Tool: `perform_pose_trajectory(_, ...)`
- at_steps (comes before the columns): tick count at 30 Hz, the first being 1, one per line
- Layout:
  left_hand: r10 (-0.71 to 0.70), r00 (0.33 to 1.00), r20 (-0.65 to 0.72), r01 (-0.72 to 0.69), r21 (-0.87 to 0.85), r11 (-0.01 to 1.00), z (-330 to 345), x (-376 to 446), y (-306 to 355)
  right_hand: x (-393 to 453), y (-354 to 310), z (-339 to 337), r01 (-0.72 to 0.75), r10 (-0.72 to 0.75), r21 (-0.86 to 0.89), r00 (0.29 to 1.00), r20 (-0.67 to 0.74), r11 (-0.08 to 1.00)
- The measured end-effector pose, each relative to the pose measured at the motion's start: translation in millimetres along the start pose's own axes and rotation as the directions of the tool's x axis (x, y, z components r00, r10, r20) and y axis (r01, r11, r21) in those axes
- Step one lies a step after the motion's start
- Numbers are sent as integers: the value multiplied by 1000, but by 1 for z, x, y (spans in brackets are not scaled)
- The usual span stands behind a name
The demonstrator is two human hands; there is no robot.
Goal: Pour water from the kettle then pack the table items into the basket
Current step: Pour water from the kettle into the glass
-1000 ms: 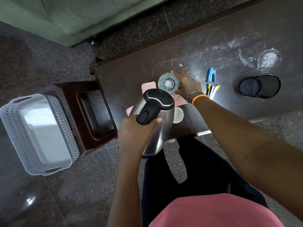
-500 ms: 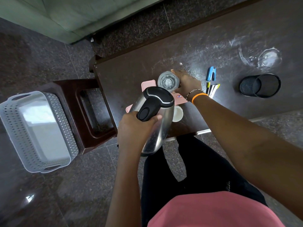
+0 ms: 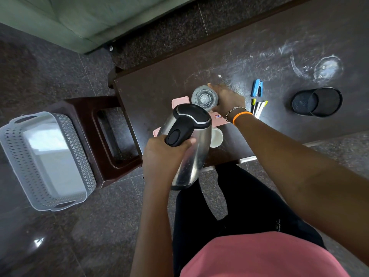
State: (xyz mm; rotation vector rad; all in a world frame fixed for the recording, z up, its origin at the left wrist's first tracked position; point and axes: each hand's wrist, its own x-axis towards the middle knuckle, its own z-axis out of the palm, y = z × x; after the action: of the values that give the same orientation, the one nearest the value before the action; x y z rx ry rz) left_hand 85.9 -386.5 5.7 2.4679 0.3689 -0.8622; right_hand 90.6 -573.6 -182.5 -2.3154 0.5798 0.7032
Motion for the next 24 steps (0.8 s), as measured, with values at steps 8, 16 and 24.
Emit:
perform_pose_trajectory(8, -6, 1000, -3, 6, -6, 1000, -1, 0, -1, 0, 0, -1, -6, 7, -11, 1000, 10, 1000)
perform_pose_trajectory(16, -11, 1000, -12, 11, 4, 1000, -2, 0, -2, 0, 0, 0, -6, 6, -20, 1000, 14, 1000)
perform_pose_trajectory(24, -16, 1000, -8, 16, 3, 1000, -2, 1, -1, -2, -1, -1, -3, 3, -22, 1000, -16, 1000)
